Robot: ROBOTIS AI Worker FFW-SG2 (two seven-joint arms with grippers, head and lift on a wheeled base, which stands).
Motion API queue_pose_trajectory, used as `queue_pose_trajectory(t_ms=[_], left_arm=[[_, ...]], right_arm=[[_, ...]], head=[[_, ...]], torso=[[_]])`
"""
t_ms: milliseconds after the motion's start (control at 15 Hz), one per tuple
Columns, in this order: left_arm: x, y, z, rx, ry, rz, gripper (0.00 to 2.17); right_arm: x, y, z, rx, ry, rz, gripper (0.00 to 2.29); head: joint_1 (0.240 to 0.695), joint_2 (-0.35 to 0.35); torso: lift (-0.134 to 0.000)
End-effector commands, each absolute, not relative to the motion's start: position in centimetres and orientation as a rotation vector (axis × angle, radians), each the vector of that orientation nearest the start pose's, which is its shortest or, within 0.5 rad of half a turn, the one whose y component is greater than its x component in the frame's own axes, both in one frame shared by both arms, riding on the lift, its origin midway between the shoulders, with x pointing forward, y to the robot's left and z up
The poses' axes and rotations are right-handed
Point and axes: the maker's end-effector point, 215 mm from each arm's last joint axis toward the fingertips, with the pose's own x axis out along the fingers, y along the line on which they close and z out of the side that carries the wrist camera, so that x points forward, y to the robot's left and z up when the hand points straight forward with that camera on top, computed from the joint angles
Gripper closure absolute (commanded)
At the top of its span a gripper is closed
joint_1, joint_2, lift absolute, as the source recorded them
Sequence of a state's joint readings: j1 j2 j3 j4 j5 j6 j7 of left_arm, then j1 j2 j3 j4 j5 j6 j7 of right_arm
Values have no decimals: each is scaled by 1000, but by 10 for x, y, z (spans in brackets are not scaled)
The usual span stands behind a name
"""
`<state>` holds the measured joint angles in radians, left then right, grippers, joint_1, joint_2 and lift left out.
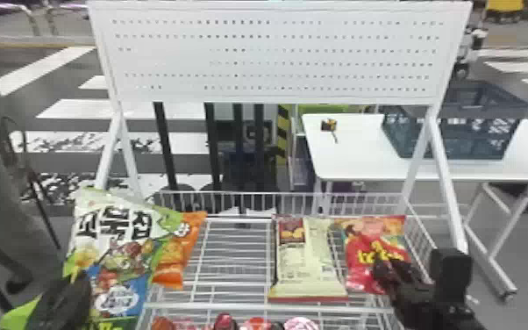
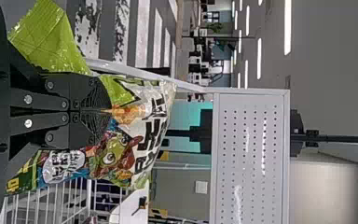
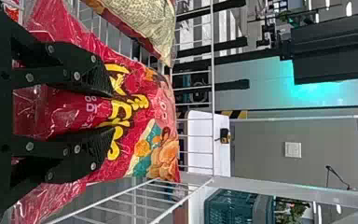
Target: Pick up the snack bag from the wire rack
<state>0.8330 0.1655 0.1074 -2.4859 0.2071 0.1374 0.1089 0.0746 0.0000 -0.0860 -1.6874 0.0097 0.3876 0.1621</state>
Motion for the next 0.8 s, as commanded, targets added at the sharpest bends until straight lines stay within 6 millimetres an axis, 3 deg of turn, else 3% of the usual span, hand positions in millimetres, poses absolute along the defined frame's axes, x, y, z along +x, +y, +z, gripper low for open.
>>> queue_pose_trajectory(t_ms=[0, 267, 733], left_arm=[[367, 275, -264, -11, 55, 41, 1544], [367, 272, -264, -13, 54, 37, 1544], [367, 272, -265, -10, 56, 35, 1544]], right_arm=[[554, -244, -420, 27, 314, 67, 2250], [535, -246, -378, 53, 226, 44, 2250], [459, -217, -311, 140, 67, 109, 2250]], head=[[499, 0], [499, 0], [499, 0]], torso=[[0], [0], [0]])
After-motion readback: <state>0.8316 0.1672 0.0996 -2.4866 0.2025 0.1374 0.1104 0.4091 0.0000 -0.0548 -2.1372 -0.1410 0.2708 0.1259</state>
